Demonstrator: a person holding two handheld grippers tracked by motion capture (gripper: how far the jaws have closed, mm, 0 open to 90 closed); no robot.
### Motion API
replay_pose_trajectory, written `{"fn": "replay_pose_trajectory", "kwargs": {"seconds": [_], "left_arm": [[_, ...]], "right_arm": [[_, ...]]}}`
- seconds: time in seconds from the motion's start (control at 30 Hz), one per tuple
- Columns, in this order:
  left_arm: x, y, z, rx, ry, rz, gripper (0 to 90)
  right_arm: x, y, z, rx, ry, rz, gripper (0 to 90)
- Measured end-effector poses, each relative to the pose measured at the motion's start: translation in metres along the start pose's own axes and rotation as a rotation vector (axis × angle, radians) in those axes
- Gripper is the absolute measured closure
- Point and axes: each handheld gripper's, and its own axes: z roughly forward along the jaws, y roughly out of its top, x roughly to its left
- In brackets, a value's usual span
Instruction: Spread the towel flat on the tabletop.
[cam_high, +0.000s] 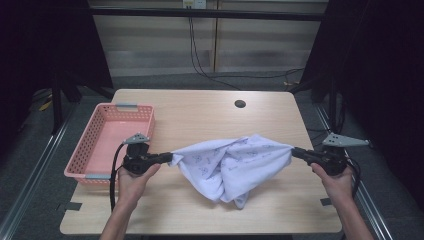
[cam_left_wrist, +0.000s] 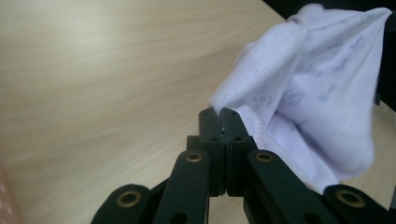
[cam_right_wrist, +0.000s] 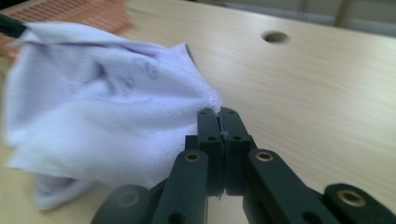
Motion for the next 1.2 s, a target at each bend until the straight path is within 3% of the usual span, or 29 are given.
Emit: {"fn": "replay_pose_trajectory", "kwargs": {"seconds": [0.07,0.1,0.13,0.17,0.23,0.3,0.43,0.53,0.67,0.73,0.77,0.9,0.93,1.0,1.03,1.1,1.13,1.17,1.2], "left_arm": [[0.004,-0.006,0.006,0.022,-0.047,-0.012,89.0],[0.002,-0.008,0.008,0.03,-0.065,-0.013,88.7],[0.0,-0.008,0.01,0.037,-0.069,0.011,87.5],[-0.002,-0.007,0.01,0.026,-0.072,0.018,82.4],[-0.006,-0.004,0.008,-0.001,-0.097,0.02,70.4],[-0.011,0.0,0.003,-0.022,-0.094,0.049,60.6],[-0.019,0.003,0.006,-0.016,-0.141,0.078,56.1],[-0.027,-0.001,0.027,0.024,-0.178,0.102,56.2],[-0.031,-0.001,0.058,0.067,-0.205,0.145,53.4],[-0.029,0.0,0.07,0.067,-0.242,0.126,52.1],[-0.029,-0.001,0.076,0.072,-0.233,0.122,52.0],[-0.035,-0.01,0.103,0.159,-0.257,0.171,45.1],[-0.036,-0.013,0.108,0.187,-0.267,0.167,44.1],[-0.038,-0.017,0.115,0.201,-0.243,0.173,42.9],[-0.039,-0.019,0.118,0.21,-0.243,0.164,44.0],[-0.043,-0.022,0.12,0.198,-0.216,0.204,52.9],[-0.045,-0.022,0.12,0.209,-0.196,0.221,59.6],[-0.046,-0.022,0.119,0.221,-0.177,0.235,71.8],[-0.045,-0.022,0.119,0.222,-0.187,0.237,80.2]], "right_arm": [[-0.01,-0.013,-0.002,0.009,0.002,0.048,88.2],[-0.012,-0.02,-0.003,0.022,0.0,0.053,84.2],[-0.012,-0.026,-0.002,0.033,-0.007,0.054,75.6],[-0.011,-0.031,-0.002,0.036,-0.013,0.061,69.1],[-0.006,-0.037,-0.005,0.03,-0.014,0.059,62.5],[0.002,-0.037,-0.01,0.017,-0.025,0.054,55.1],[0.022,-0.032,-0.01,0.012,0.029,0.032,50.4],[0.044,-0.027,0.009,0.017,0.099,0.001,49.5],[0.067,-0.021,0.048,0.054,0.185,-0.024,45.8],[0.071,-0.017,0.066,0.072,0.193,-0.037,44.0],[0.071,-0.014,0.074,0.077,0.2,-0.032,41.5],[0.071,-0.009,0.102,0.109,0.219,-0.029,38.2],[0.072,-0.01,0.107,0.122,0.217,-0.035,37.7],[0.073,-0.014,0.116,0.147,0.219,-0.031,36.8],[0.074,-0.016,0.119,0.16,0.213,-0.035,37.5],[0.076,-0.02,0.122,0.186,0.217,-0.046,45.7],[0.078,-0.021,0.123,0.194,0.228,-0.053,56.5],[0.079,-0.022,0.124,0.202,0.247,-0.06,64.7],[0.079,-0.021,0.124,0.204,0.245,-0.063,71.4]]}}
